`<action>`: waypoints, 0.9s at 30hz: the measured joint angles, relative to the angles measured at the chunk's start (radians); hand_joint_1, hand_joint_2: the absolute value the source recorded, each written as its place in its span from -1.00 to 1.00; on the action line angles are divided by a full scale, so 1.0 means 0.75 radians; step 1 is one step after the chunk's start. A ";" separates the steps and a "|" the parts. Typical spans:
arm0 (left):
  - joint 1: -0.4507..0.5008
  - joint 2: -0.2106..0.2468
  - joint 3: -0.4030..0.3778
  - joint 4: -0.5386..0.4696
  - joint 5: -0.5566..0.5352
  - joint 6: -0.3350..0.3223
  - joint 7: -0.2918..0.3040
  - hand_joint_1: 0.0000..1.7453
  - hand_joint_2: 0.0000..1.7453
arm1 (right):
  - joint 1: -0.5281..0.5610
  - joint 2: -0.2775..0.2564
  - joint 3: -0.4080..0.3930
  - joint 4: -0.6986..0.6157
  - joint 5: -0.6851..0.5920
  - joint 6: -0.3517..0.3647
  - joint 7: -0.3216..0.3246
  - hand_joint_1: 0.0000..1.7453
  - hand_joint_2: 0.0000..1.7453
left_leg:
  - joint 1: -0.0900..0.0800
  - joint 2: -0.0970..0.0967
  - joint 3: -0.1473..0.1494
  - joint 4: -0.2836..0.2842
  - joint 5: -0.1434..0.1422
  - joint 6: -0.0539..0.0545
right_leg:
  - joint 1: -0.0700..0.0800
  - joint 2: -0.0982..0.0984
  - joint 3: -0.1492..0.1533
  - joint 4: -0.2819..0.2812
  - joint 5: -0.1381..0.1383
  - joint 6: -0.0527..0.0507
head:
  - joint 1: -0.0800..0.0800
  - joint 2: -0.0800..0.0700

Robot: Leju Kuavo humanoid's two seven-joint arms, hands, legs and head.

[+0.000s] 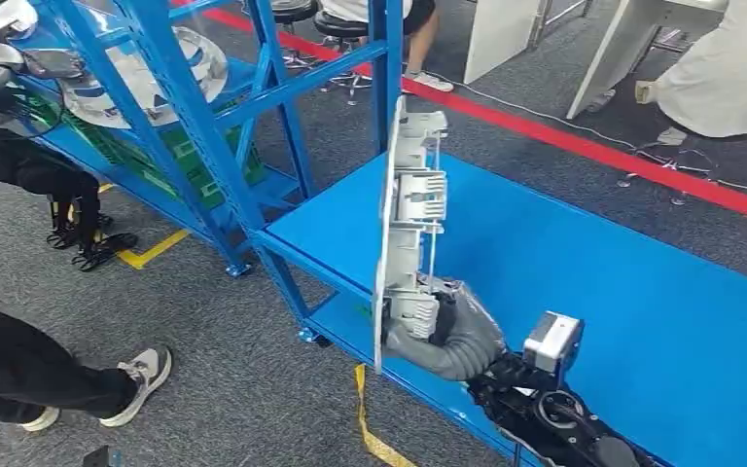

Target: Take the parts from the cabinet and place them on the table.

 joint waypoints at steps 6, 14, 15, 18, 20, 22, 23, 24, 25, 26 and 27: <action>-0.002 0.003 0.000 0.000 0.001 -0.003 0.006 -1.00 1.00 | 0.001 0.009 0.004 0.006 -0.010 0.001 -0.001 1.00 1.00 | 0.017 0.006 0.024 -0.046 0.022 0.028 | 0.001 -0.004 -0.007 0.008 -0.019 0.023 | -0.010 0.000; -0.001 0.000 0.000 0.000 0.001 -0.006 0.010 -1.00 1.00 | 0.019 0.009 0.005 0.008 -0.019 0.001 0.001 1.00 1.00 | 0.051 -0.002 0.026 -0.031 0.012 0.001 | -0.045 -0.007 -0.044 0.134 -0.031 0.079 | 0.030 0.000; 0.000 0.002 0.000 0.000 0.000 -0.006 0.010 -1.00 1.00 | 0.018 0.009 0.005 0.008 -0.019 0.001 0.001 1.00 1.00 | 0.051 -0.004 0.022 -0.016 0.003 -0.015 | -0.056 -0.002 0.006 0.018 -0.003 0.091 | 0.040 0.000; -0.002 0.006 -0.001 0.001 0.000 -0.006 0.010 -1.00 1.00 | 0.021 0.009 0.005 0.010 -0.019 0.000 0.000 1.00 1.00 | 0.048 -0.013 0.001 0.005 0.009 -0.047 | -0.040 0.017 0.010 0.023 -0.017 0.048 | 0.034 0.000; -0.001 0.006 -0.001 0.002 0.001 -0.006 0.011 -1.00 1.00 | 0.021 0.009 0.005 0.011 -0.019 0.000 0.001 1.00 1.00 | 0.056 -0.013 -0.003 -0.001 0.016 -0.064 | -0.034 0.015 0.003 0.025 -0.007 0.024 | 0.025 0.000; -0.003 0.006 -0.001 0.002 0.001 -0.007 0.011 -1.00 1.00 | 0.019 0.009 0.005 0.011 -0.019 0.001 -0.001 1.00 1.00 | 0.057 0.018 -0.048 0.102 -0.065 -0.066 | -0.035 0.003 -0.007 0.020 0.005 -0.001 | 0.003 0.000; -0.005 0.006 -0.001 0.001 0.001 -0.007 0.011 -1.00 1.00 | 0.019 0.009 0.005 0.011 -0.019 0.001 -0.001 1.00 1.00 | 0.055 0.023 -0.102 0.216 -0.128 -0.065 | -0.031 -0.002 -0.016 0.020 0.008 -0.009 | -0.011 0.000; -0.006 0.006 -0.001 0.002 0.001 -0.007 0.011 -1.00 1.00 | 0.019 0.009 0.005 0.012 -0.019 0.001 0.000 1.00 1.00 | 0.052 0.024 -0.160 0.343 -0.185 -0.065 | -0.026 -0.008 -0.024 0.020 0.013 -0.016 | -0.021 0.000; -0.005 0.006 -0.001 0.002 0.001 -0.007 0.011 -1.00 1.00 | 0.019 0.009 0.005 0.012 -0.019 0.001 0.000 1.00 1.00 | 0.050 0.024 -0.201 0.436 -0.218 -0.064 | -0.020 -0.012 -0.031 0.021 0.016 -0.020 | -0.027 0.000; -0.003 0.005 -0.001 0.002 0.001 -0.008 0.011 -1.00 1.00 | 0.020 0.009 0.005 0.014 -0.020 0.001 0.001 1.00 1.00 | 0.048 0.024 -0.213 0.471 -0.219 -0.060 | -0.014 -0.015 -0.036 0.021 0.020 -0.024 | -0.032 0.000; -0.001 0.006 -0.001 0.002 0.001 -0.008 0.011 -1.00 1.00 | 0.020 0.009 0.005 0.016 -0.020 0.001 0.001 1.00 1.00 | 0.046 0.024 -0.187 0.430 -0.190 -0.052 | -0.010 -0.016 -0.040 0.021 0.023 -0.025 | -0.035 0.000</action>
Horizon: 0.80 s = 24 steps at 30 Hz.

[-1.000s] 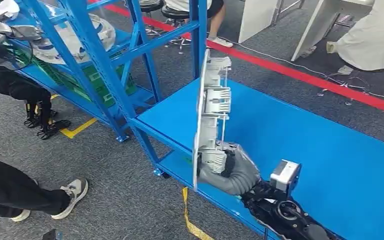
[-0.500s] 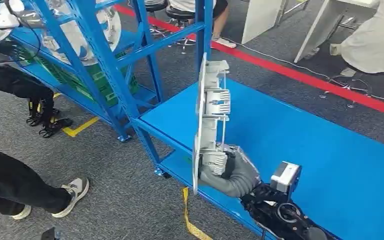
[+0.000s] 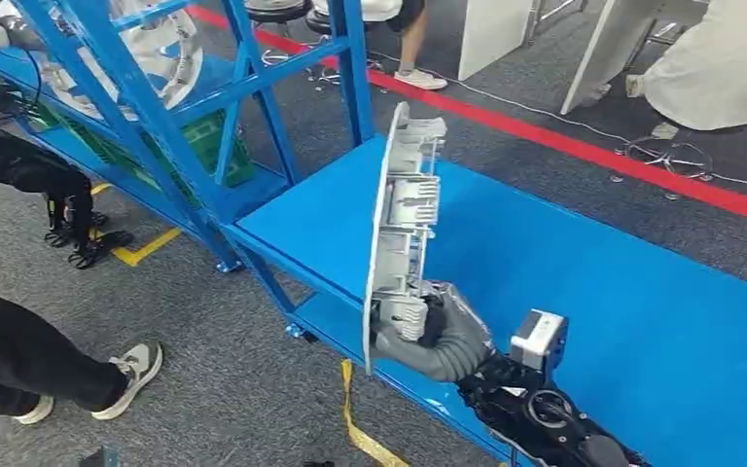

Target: Take the parts from the cabinet and place them on the table.

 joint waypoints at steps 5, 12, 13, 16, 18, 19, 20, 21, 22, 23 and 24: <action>-0.009 0.002 0.000 0.000 0.002 0.000 0.000 -1.00 1.00 | -0.003 0.002 0.000 0.003 -0.004 0.004 0.001 1.00 1.00 | -0.030 0.010 0.229 -0.416 0.140 0.038 | 0.015 -0.007 -0.008 0.003 0.010 0.017 | -0.012 0.000; -0.005 -0.001 0.000 0.000 0.005 0.000 -0.001 -1.00 1.00 | -0.009 0.003 0.001 0.005 -0.005 0.006 0.001 1.00 1.00 | -0.028 0.013 0.213 -0.431 0.167 0.078 | 0.006 -0.005 -0.128 0.287 -0.168 0.053 | 0.031 0.000; -0.005 -0.001 0.000 0.001 0.005 0.000 -0.001 -1.00 1.00 | -0.008 0.003 0.001 0.007 -0.005 0.006 0.001 1.00 1.00 | -0.030 0.013 0.209 -0.430 0.169 0.080 | 0.006 -0.004 -0.167 0.391 -0.208 0.055 | 0.036 0.000; -0.001 -0.002 0.000 0.001 0.005 0.000 -0.001 -1.00 1.00 | -0.005 0.003 0.001 0.015 -0.005 0.006 0.002 1.00 1.00 | -0.032 0.009 0.210 -0.428 0.171 0.078 | 0.006 -0.004 -0.111 0.327 -0.135 0.054 | 0.052 0.000; -0.002 -0.006 0.000 0.001 0.005 0.000 -0.001 -1.00 1.00 | -0.007 0.003 0.001 0.015 -0.006 0.006 0.002 1.00 1.00 | -0.032 0.005 0.213 -0.421 0.168 0.073 | 0.006 -0.003 0.019 0.074 -0.021 0.044 | 0.067 0.000; -0.002 -0.007 0.000 0.001 0.005 0.000 -0.001 -1.00 1.00 | -0.008 0.003 0.001 0.015 -0.006 0.006 0.001 1.00 1.00 | -0.038 0.005 0.209 -0.419 0.168 0.065 | 0.010 -0.001 0.044 0.029 -0.044 0.037 | 0.071 0.000; -0.004 -0.007 0.000 0.001 0.005 0.000 -0.002 -1.00 1.00 | -0.012 0.003 0.001 0.014 -0.006 0.006 0.000 1.00 1.00 | -0.041 0.004 0.199 -0.408 0.169 0.059 | 0.011 -0.001 0.054 -0.006 -0.047 0.033 | 0.071 0.000; -0.004 -0.007 0.000 0.001 0.004 0.000 -0.002 -1.00 1.00 | -0.012 0.003 0.002 0.015 -0.006 0.006 0.002 1.00 1.00 | -0.042 0.004 0.189 -0.406 0.172 0.051 | 0.009 0.001 0.053 -0.001 -0.044 0.028 | 0.068 0.000; -0.003 -0.004 0.000 0.001 0.005 0.001 -0.002 -1.00 1.00 | -0.011 0.003 0.002 0.015 -0.007 0.005 0.004 1.00 1.00 | -0.045 0.004 0.185 -0.403 0.175 0.068 | 0.009 0.004 0.050 -0.003 -0.043 0.029 | 0.059 0.000; -0.002 -0.004 0.000 0.001 0.005 0.002 -0.002 -1.00 1.00 | -0.010 0.003 0.002 0.015 -0.007 0.005 0.006 1.00 1.00 | -0.043 0.005 0.185 -0.404 0.174 0.068 | 0.011 0.005 0.049 -0.004 -0.043 0.029 | 0.052 0.000; -0.002 -0.006 0.000 0.001 0.005 0.004 -0.002 -1.00 1.00 | -0.009 0.003 0.002 0.015 -0.008 0.005 0.008 1.00 1.00 | -0.042 0.005 0.187 -0.407 0.176 0.066 | 0.012 0.006 0.049 -0.004 -0.043 0.028 | 0.048 0.000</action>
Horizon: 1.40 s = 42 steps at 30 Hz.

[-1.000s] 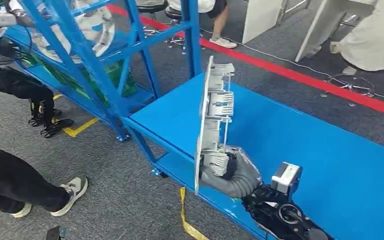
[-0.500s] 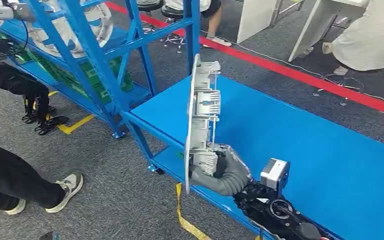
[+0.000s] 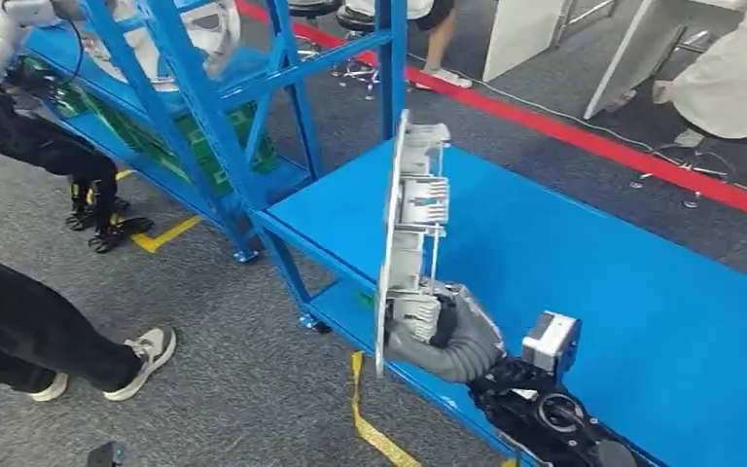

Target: Take the parts from the cabinet and place them on the table.

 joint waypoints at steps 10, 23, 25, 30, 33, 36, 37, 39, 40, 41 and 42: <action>0.000 0.003 0.000 0.001 0.001 0.000 0.005 -1.00 1.00 | -0.004 0.001 0.002 0.000 0.000 0.000 0.003 1.00 1.00 | 0.004 -0.001 -0.001 -0.003 0.002 -0.006 | 0.002 -0.002 -0.002 -0.002 0.003 -0.009 | -0.031 0.000; 0.000 -0.003 0.000 0.001 0.000 0.000 0.010 -1.00 1.00 | 0.008 0.002 0.001 -0.001 0.000 -0.004 0.003 1.00 1.00 | 0.049 0.007 0.009 -0.039 0.038 -0.023 | -0.047 -0.004 0.026 0.049 -0.005 0.079 | 0.017 0.000; -0.003 0.002 0.000 0.002 -0.001 0.000 0.011 -1.00 1.00 | 0.007 0.002 0.001 -0.001 0.000 -0.004 0.002 1.00 1.00 | 0.045 0.001 -0.009 -0.025 0.043 -0.052 | -0.032 0.016 0.062 -0.001 -0.022 0.056 | 0.037 0.000; 0.001 0.001 0.000 0.002 -0.002 0.000 0.011 -1.00 1.00 | 0.006 0.002 0.000 -0.001 0.000 -0.006 0.002 1.00 1.00 | 0.053 0.002 -0.049 0.020 0.011 -0.088 | -0.029 0.007 0.011 -0.001 0.009 -0.010 | 0.004 0.000; -0.002 0.000 0.000 0.002 -0.004 0.000 0.011 -1.00 1.00 | 0.005 0.002 0.000 -0.001 0.000 -0.006 0.001 1.00 1.00 | 0.048 0.002 -0.170 0.319 -0.187 -0.087 | -0.016 0.001 -0.035 0.000 0.040 -0.039 | -0.029 0.000; 0.001 0.000 0.000 0.002 -0.004 0.000 0.010 -1.00 1.00 | 0.006 0.002 0.000 0.000 0.000 -0.006 0.002 1.00 1.00 | 0.038 0.002 -0.174 0.442 -0.195 -0.073 | 0.006 0.000 -0.085 0.001 0.077 -0.046 | -0.043 -0.001; 0.000 0.000 0.000 0.002 -0.004 0.000 0.010 -1.00 1.00 | 0.006 0.002 0.000 -0.001 0.000 -0.006 0.002 1.00 1.00 | 0.033 0.002 -0.116 0.363 -0.148 -0.062 | 0.010 0.000 -0.099 0.001 0.088 -0.046 | -0.047 0.000; -0.004 0.000 0.000 0.002 -0.004 0.000 0.010 -1.00 1.00 | 0.006 0.002 0.000 -0.001 0.000 -0.006 0.001 1.00 1.00 | 0.022 0.002 0.020 0.159 -0.075 -0.040 | 0.016 0.000 -0.118 0.001 0.106 -0.045 | -0.051 0.000; -0.010 0.002 0.000 0.002 -0.004 0.000 0.010 -1.00 1.00 | 0.006 0.002 0.000 -0.001 0.000 -0.006 0.001 1.00 1.00 | 0.013 0.003 0.120 -0.003 -0.093 -0.021 | 0.016 0.000 -0.124 0.001 0.119 -0.041 | -0.053 0.000; -0.012 0.002 0.000 0.002 -0.005 -0.001 0.010 -1.00 1.00 | 0.006 0.002 -0.001 -0.001 0.000 -0.006 0.001 1.00 1.00 | 0.004 0.006 0.138 -0.039 -0.091 -0.025 | 0.020 -0.001 -0.128 0.000 0.129 -0.032 | -0.050 0.000; -0.010 0.001 0.000 0.002 -0.005 -0.002 0.010 -1.00 1.00 | 0.006 0.002 -0.001 -0.001 0.000 -0.006 0.002 1.00 1.00 | -0.006 0.000 0.130 -0.029 -0.071 -0.021 | 0.011 -0.004 -0.122 -0.007 0.136 -0.024 | -0.037 0.000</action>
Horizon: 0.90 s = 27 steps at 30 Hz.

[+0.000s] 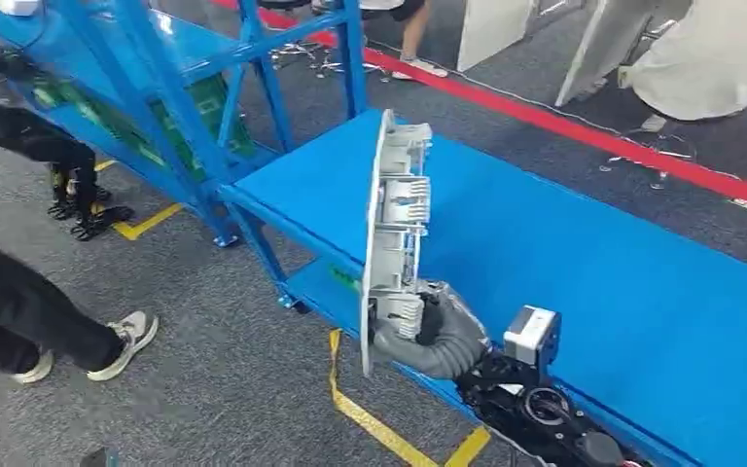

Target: Take the parts from the cabinet and place them on the table.

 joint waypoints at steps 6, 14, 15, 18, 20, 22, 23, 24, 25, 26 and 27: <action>-0.001 0.003 0.000 0.000 0.000 0.001 -0.003 -1.00 1.00 | 0.001 0.001 -0.001 0.000 0.010 -0.002 0.005 1.00 1.00 | 0.007 0.010 -0.034 -0.042 0.048 0.052 | -0.009 0.000 -0.064 0.130 -0.145 0.038 | 0.005 0.000; 0.009 -0.003 0.000 0.000 -0.001 0.001 -0.003 -1.00 1.00 | 0.005 0.001 -0.001 0.005 0.012 -0.004 0.012 1.00 1.00 | 0.004 0.010 -0.083 -0.028 0.085 0.036 | -0.013 0.000 0.176 -0.019 -0.152 0.028 | 0.055 0.000; 0.006 -0.003 0.000 0.000 -0.001 0.001 -0.004 -1.00 1.00 | 0.004 0.001 -0.001 0.004 0.013 -0.004 0.012 1.00 1.00 | 0.000 0.009 -0.092 -0.024 0.088 0.027 | -0.004 0.002 0.201 -0.039 -0.148 0.024 | 0.051 0.000; 0.008 -0.002 0.000 0.000 -0.001 0.001 -0.004 -1.00 1.00 | 0.005 0.001 -0.001 0.004 0.013 -0.004 0.012 1.00 1.00 | -0.004 0.008 -0.100 -0.010 0.090 0.030 | -0.007 0.005 0.186 -0.048 -0.142 0.019 | 0.046 0.000; 0.008 -0.002 -0.001 0.001 -0.001 0.001 -0.004 -1.00 1.00 | 0.006 0.001 -0.001 0.004 0.014 -0.004 0.013 1.00 1.00 | 0.001 0.008 -0.103 -0.012 0.095 0.026 | 0.000 0.006 0.184 -0.047 -0.142 0.017 | 0.034 0.000; 0.008 -0.003 0.000 0.001 -0.001 0.001 -0.004 -1.00 1.00 | 0.006 0.001 -0.001 0.004 0.014 -0.004 0.013 1.00 1.00 | 0.003 0.008 -0.102 -0.017 0.100 0.020 | 0.003 0.005 0.182 -0.046 -0.140 0.014 | 0.029 0.000; 0.008 -0.002 -0.001 0.000 -0.001 0.001 -0.004 -1.00 1.00 | 0.006 0.001 -0.001 0.004 0.014 -0.003 0.013 1.00 1.00 | 0.005 0.008 -0.102 -0.019 0.102 0.017 | 0.005 0.005 0.181 -0.046 -0.138 0.010 | 0.026 0.000; 0.008 -0.002 -0.001 0.001 -0.001 0.001 -0.004 -1.00 1.00 | 0.006 0.001 -0.001 0.004 0.014 -0.004 0.013 1.00 1.00 | 0.006 0.008 -0.103 -0.020 0.104 0.014 | 0.006 0.005 0.180 -0.046 -0.138 0.009 | 0.024 0.000; 0.008 -0.001 0.000 0.001 -0.001 0.001 -0.004 -1.00 1.00 | 0.007 0.001 -0.001 0.004 0.014 -0.004 0.013 1.00 1.00 | 0.007 0.008 -0.103 -0.022 0.106 0.010 | 0.007 0.005 0.179 -0.046 -0.137 0.007 | 0.022 0.000; 0.008 -0.001 -0.001 0.001 -0.001 0.001 -0.004 -1.00 1.00 | 0.006 0.001 -0.001 0.004 0.014 -0.004 0.013 1.00 1.00 | 0.007 0.008 -0.103 -0.023 0.107 0.009 | 0.007 0.005 0.179 -0.046 -0.136 0.006 | 0.021 0.000; 0.008 -0.001 -0.001 0.000 -0.001 0.001 -0.004 -1.00 1.00 | 0.006 0.001 -0.001 0.004 0.014 -0.004 0.013 1.00 1.00 | 0.008 0.008 -0.103 -0.023 0.107 0.008 | 0.008 0.005 0.178 -0.046 -0.136 0.006 | 0.019 0.000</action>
